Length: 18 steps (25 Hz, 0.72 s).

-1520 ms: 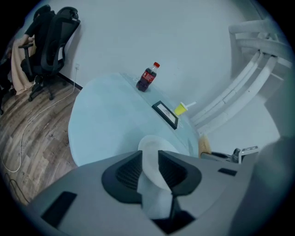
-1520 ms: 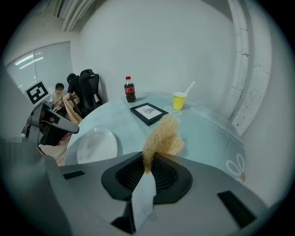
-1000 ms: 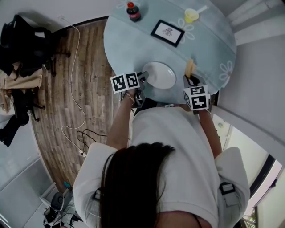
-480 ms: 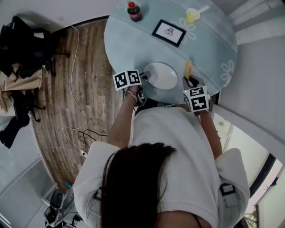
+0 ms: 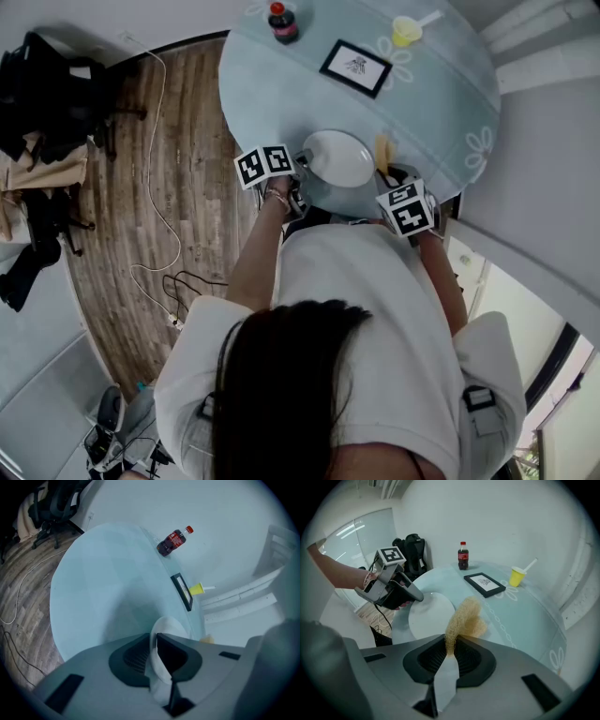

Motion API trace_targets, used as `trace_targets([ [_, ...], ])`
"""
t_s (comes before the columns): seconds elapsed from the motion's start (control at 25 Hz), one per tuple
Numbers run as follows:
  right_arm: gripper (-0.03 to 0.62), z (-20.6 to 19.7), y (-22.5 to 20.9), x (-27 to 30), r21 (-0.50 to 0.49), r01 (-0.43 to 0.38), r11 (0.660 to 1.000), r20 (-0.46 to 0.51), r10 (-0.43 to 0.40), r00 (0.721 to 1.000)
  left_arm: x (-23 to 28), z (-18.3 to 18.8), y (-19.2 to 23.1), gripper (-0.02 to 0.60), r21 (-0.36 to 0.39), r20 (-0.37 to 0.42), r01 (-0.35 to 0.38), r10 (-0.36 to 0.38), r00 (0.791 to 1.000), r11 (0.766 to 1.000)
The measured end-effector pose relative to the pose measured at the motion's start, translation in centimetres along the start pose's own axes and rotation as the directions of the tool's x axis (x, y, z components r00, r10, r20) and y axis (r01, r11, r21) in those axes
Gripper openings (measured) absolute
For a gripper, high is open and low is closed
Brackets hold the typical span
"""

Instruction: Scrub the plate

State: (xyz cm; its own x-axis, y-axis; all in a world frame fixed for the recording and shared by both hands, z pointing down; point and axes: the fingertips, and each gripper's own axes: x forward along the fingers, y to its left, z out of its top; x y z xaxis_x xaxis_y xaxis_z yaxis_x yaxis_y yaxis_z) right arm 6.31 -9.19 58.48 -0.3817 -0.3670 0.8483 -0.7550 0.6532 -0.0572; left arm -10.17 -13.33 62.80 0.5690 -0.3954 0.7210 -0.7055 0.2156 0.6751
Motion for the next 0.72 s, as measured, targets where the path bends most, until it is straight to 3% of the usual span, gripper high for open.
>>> trace_targets([
  [0.28,0.06,-0.8,2.2,1.6,-0.086,-0.062,0.994,-0.121,0.051,0.991,0.0,0.0,0.1,0.053,-0.003,0.006,-0.016,0.016,1.0,1.0],
  [0.44,0.061,-0.9,2.6,2.6,-0.122,-0.053,0.991,-0.19,0.029,0.981,-0.1,0.0,0.1,0.054,-0.023,-0.004,-0.013,0.013,1.0,1.0],
  [0.72,0.061,0.1,2.6,3.6,-0.124,-0.067,0.99,-0.208,0.04,0.977,0.0,-0.2,0.0,0.054,-0.04,-0.014,0.006,-0.006,1.0,0.999],
])
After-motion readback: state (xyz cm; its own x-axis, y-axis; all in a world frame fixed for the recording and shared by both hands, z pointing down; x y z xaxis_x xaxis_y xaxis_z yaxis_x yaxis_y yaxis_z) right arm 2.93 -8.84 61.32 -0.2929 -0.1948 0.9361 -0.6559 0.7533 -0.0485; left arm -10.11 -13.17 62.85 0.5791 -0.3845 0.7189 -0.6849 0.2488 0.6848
